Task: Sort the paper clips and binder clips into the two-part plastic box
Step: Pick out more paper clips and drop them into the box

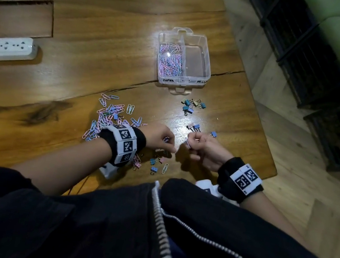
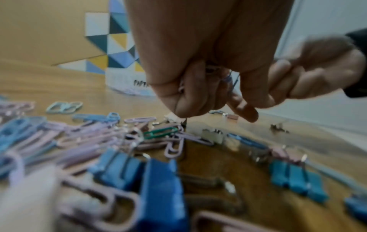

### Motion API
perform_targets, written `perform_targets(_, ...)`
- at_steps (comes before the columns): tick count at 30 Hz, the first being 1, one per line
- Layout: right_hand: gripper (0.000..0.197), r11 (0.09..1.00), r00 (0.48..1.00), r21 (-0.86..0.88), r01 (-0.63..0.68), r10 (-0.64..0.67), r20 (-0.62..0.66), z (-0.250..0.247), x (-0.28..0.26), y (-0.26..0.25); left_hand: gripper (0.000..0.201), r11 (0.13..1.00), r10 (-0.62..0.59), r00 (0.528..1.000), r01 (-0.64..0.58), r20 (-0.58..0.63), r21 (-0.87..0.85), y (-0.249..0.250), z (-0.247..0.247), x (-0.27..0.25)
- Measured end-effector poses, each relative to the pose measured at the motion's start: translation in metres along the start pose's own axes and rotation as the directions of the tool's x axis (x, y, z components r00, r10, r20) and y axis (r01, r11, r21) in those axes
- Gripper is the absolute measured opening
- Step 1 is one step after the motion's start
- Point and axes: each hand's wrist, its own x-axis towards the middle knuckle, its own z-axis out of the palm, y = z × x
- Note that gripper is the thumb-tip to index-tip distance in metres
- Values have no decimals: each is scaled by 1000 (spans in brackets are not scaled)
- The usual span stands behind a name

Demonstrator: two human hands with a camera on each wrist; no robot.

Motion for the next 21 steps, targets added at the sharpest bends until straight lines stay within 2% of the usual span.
perform_targets(3, 22, 999, 999, 33, -43, 43, -15, 2, 0, -1, 17, 968, 51, 998, -40, -40, 247, -2, 2, -1)
perform_targets(6, 30, 993, 994, -48, -109, 109, -8, 5, -1, 1, 20, 945, 60, 998, -46, -34, 325, -1, 3, -2)
perform_targets(8, 32, 977, 990, -161, -144, 143, -16, 7, 0, 4, 22, 915, 79, 997, -65, -17, 399, 1, 6, -2)
perform_targets(9, 31, 953, 991, -273, -133, 129, -34, 9, 1, 6, 24, 896, 90, 996, -78, -7, 438, 1, 7, -1)
perform_targets(12, 27, 790, 998, -611, -55, 17, -69, 17, 4, 18, 29, 836, 103, 994, -96, 17, 540, 1, 7, -4)
perform_targets(15, 21, 601, 997, -798, 37, -76, -11, 25, 7, 31, 36, 810, 127, 992, -108, 6, 576, -2, 7, -6)
perform_targets(17, 18, 442, 993, -893, 86, -106, 43, 26, 6, 36, 31, 913, 115, 990, -75, -77, 400, -3, 3, -7)
perform_targets(18, 19, 342, 989, -932, 120, -119, 84, 27, 5, 38, 25, 979, 69, 988, -40, -140, 199, -3, 0, -8)
perform_targets(19, 19, 244, 983, -957, 159, -132, 130, 28, 4, 38, 21, 996, -8, 980, -9, -197, -84, -4, -6, -8)
perform_targets(20, 18, 166, 976, -968, 190, -140, 168, 29, 3, 38, 22, 917, -100, 974, 11, -204, -399, -6, -11, -9)
perform_targets(21, 16, 107, 971, -972, 211, -139, 195, 29, 3, 38, 24, 736, -159, 972, 1, -172, -677, -8, -17, -11)
